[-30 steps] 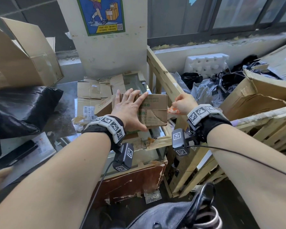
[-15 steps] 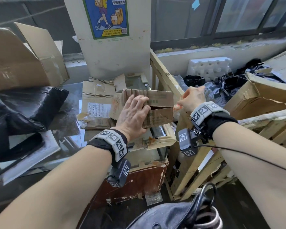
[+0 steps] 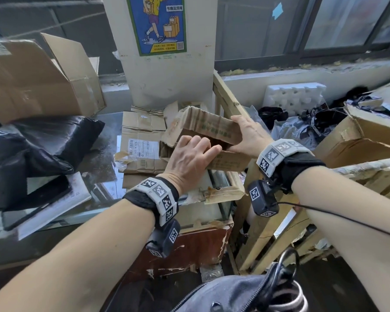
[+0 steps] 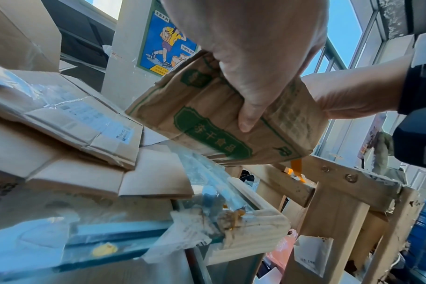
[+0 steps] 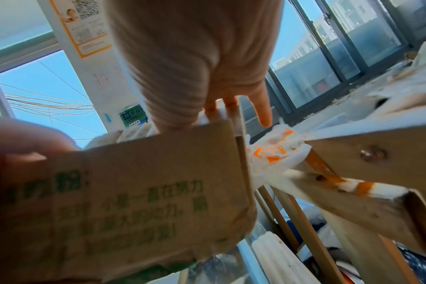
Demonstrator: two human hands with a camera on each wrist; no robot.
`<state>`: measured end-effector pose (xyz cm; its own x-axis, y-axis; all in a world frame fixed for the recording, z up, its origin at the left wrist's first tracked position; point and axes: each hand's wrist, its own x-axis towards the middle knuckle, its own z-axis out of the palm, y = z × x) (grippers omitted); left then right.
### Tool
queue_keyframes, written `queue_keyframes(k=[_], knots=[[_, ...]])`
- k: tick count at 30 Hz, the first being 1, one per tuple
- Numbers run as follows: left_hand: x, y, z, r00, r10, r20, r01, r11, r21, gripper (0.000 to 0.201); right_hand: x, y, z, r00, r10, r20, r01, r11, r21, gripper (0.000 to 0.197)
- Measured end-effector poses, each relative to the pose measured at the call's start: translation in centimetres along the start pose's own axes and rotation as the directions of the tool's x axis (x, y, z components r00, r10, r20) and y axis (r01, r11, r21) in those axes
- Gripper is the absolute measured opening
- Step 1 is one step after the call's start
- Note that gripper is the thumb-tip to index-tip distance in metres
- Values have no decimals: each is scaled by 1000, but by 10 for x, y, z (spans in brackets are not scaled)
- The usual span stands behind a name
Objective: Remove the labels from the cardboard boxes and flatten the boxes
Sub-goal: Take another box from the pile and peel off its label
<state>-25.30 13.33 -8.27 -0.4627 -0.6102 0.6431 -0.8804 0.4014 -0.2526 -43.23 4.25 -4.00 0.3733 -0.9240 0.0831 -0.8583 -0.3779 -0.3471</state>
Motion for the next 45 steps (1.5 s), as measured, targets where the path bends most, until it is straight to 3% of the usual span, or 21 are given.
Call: queue_keyframes(k=[4,7,12,15,18,20,24,25,27,29,30,31,33,35,39,40,42,43,44,45], knots=[[7,1,-6,997,-16,-78,17,1000,19,56,0,-6,-9,995,12,-97,-10,1000,21,70],[10,-7,-11,991,-57,-121,65,996,56,53,4,-9,-17,964,122,-236,-65,969,237,48],[5,-24,-16,985,-116,-132,128,987,92,33,8,-4,-34,878,428,-216,-208,747,632,52],[-2,-30,-13,983,-151,-103,163,978,129,27,17,1,-35,796,594,-117,-250,499,830,62],[-12,-31,-8,976,-214,-30,216,964,156,31,20,1,-32,741,666,87,-140,27,990,54],[-16,-29,-8,969,-242,44,233,961,146,31,17,2,-27,746,636,194,-65,-220,973,46],[-18,-26,-12,927,-284,245,274,959,73,27,17,8,-17,757,573,314,-17,-463,886,45],[-18,-26,-14,886,-331,324,327,942,69,27,20,10,-15,751,571,332,-13,-489,872,45],[-16,-24,-17,756,-430,493,424,896,131,21,22,9,-10,743,577,339,-23,-484,875,43],[-12,-22,-19,700,-468,540,462,873,158,16,25,7,-3,730,592,343,-47,-457,888,43],[-8,-20,-20,680,-484,550,481,861,163,28,26,4,0,728,590,349,-52,-461,886,43],[-4,-18,-18,679,-497,541,491,855,168,43,26,-1,2,731,582,357,-66,-461,885,41],[6,-14,-18,727,-512,458,514,848,134,66,22,-13,2,761,544,353,-71,-472,879,31],[16,-10,-18,746,-531,401,563,825,46,75,14,-28,-1,772,522,363,-105,-458,883,24],[24,-5,-22,771,-535,345,544,835,79,34,-4,-48,-6,793,469,388,-131,-490,862,17],[24,-5,-24,782,-520,343,524,847,88,29,-6,-50,-7,778,496,386,-180,-413,893,22],[22,-5,-26,799,-477,365,494,868,52,27,-14,-51,-5,725,517,456,-180,-496,849,47],[21,-5,-27,808,-456,372,479,877,34,27,-17,-50,0,693,600,401,-183,-392,902,58],[21,-5,-29,820,-438,368,464,886,22,27,-20,-52,3,672,633,385,-149,-394,907,59],[21,-5,-30,831,-426,359,451,893,15,28,-18,-49,9,702,599,385,-82,-469,879,52]])
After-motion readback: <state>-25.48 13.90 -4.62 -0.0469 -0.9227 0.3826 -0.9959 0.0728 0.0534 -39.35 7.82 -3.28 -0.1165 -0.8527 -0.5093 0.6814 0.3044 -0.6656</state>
